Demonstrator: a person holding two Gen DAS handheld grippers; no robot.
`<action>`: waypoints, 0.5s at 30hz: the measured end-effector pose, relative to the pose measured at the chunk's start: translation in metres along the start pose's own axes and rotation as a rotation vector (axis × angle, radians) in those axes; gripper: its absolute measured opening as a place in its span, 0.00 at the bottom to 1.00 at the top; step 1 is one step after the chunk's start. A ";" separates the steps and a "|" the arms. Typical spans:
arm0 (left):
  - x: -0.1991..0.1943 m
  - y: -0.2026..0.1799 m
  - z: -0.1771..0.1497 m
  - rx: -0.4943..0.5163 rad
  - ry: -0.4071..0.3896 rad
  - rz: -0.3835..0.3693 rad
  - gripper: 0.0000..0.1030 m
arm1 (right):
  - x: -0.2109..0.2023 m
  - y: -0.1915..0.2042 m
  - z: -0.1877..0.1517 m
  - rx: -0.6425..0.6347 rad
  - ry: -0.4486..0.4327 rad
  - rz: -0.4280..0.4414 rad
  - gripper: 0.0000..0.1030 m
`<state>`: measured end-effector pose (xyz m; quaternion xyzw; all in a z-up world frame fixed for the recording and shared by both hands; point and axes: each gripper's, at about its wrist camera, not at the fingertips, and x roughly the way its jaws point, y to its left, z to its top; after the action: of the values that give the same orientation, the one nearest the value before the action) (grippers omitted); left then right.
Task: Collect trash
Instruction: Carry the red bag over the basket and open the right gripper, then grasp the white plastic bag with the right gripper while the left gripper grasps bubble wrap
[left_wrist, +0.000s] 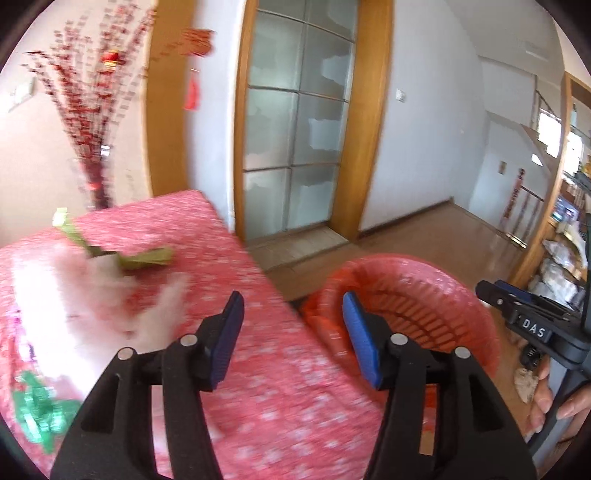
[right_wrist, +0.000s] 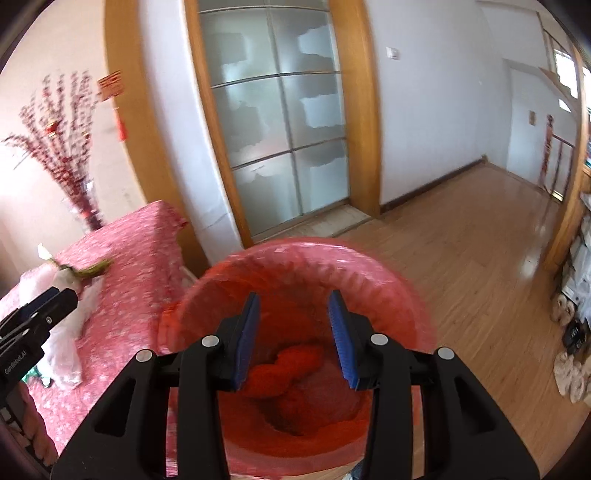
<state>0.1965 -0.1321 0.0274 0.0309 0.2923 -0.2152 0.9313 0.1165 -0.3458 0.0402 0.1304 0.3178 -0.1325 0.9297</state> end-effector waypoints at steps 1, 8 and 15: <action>-0.008 0.010 -0.002 -0.009 -0.010 0.021 0.54 | -0.001 0.011 -0.001 -0.014 0.002 0.025 0.39; -0.065 0.087 -0.012 -0.053 -0.080 0.217 0.59 | 0.000 0.097 -0.009 -0.131 0.034 0.196 0.39; -0.098 0.159 -0.025 -0.138 -0.088 0.377 0.61 | 0.024 0.191 -0.024 -0.231 0.109 0.339 0.38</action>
<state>0.1777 0.0536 0.0509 0.0117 0.2543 -0.0176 0.9669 0.1849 -0.1639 0.0374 0.0816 0.3542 0.0703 0.9290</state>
